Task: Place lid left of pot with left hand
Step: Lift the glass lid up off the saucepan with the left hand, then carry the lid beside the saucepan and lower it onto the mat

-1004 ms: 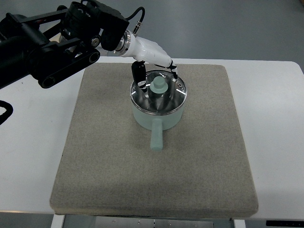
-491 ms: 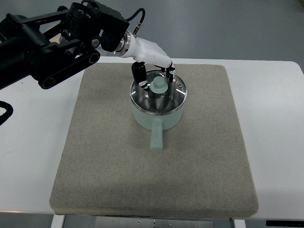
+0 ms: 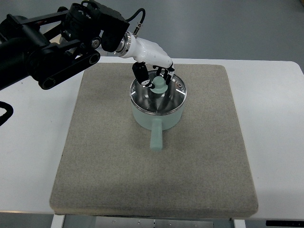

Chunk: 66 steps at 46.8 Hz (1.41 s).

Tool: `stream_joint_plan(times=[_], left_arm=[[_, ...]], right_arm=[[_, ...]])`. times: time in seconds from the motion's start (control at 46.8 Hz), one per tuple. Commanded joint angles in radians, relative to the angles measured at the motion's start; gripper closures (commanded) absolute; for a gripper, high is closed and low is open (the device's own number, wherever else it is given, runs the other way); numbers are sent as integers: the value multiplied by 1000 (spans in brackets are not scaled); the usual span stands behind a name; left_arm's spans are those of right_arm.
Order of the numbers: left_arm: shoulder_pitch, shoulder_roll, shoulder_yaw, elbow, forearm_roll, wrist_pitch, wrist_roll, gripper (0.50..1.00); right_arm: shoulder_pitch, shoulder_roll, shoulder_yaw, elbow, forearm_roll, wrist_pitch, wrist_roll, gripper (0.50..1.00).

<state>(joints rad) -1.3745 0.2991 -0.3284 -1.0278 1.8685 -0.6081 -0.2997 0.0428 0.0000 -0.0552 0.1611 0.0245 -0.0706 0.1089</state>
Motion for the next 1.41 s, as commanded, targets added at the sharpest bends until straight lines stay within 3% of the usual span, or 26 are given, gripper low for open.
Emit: stream_joint_plan(times=[0.0,0.278,0.512,0.982,1.388], left_arm=[[-1,0,0,0,6,4,1,996],[-3,0,-7,2,12,11,1,1000],[-5,0,-14,-3,11,60,1,1000],[-12,17,-18,-11,12,60,1,1000],[-14,172,-93,-40,11,64,-1,1000]], right_arm=[[0,0,0,0,0,0,0,579],[0,0,0,0,0,0,0,579],[0,0,0,0,0,0,0,579],[0,0,0,0,0,0,0,579],[0,0,0,0,0,0,0,579]])
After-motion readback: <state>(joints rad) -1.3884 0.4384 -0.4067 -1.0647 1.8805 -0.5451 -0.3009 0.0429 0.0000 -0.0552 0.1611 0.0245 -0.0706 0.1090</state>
